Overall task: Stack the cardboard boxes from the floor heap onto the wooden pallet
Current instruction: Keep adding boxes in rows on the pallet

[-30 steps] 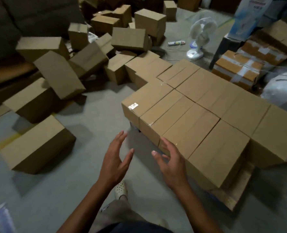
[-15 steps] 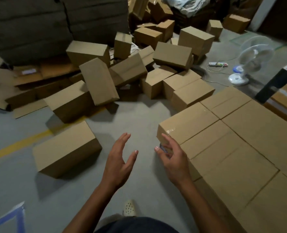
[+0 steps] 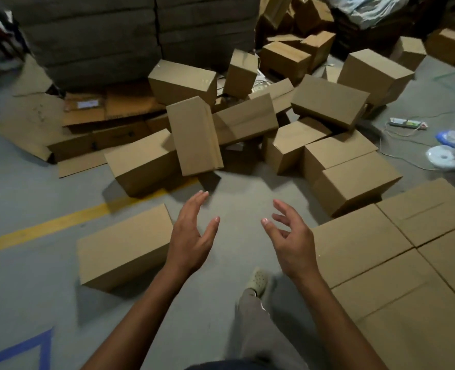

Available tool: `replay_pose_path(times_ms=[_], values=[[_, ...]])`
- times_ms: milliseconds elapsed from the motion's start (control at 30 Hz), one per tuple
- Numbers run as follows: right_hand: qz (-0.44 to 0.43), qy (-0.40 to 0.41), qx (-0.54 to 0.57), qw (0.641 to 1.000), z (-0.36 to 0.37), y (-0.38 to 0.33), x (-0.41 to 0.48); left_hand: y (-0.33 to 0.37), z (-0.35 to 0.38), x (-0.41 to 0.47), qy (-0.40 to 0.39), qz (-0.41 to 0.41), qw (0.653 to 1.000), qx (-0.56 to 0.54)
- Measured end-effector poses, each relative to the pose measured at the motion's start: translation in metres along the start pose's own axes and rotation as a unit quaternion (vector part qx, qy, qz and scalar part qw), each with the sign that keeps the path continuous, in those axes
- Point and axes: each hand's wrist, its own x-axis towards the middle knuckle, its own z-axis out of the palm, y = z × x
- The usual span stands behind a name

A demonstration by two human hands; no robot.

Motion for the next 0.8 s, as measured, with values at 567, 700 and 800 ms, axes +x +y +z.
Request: replay_pose_path(times_ms=[567, 700, 800], values=[[0.009, -0.094, -0.019, 0.995, 0.050, -0.012, 0.402, -0.038, 0.050, 0.353, 0.048, -0.073, 0.996, 0.027], [0.012, -0.111, -0.034, 0.993, 0.069, -0.017, 0.481, -0.062, 0.044, 0.425, 0.046, -0.069, 0.995, 0.059], [0.009, -0.114, -0.050, 0.992, 0.097, -0.019, 0.536, -0.086, 0.037, 0.485, 0.053, -0.065, 0.993, 0.080]])
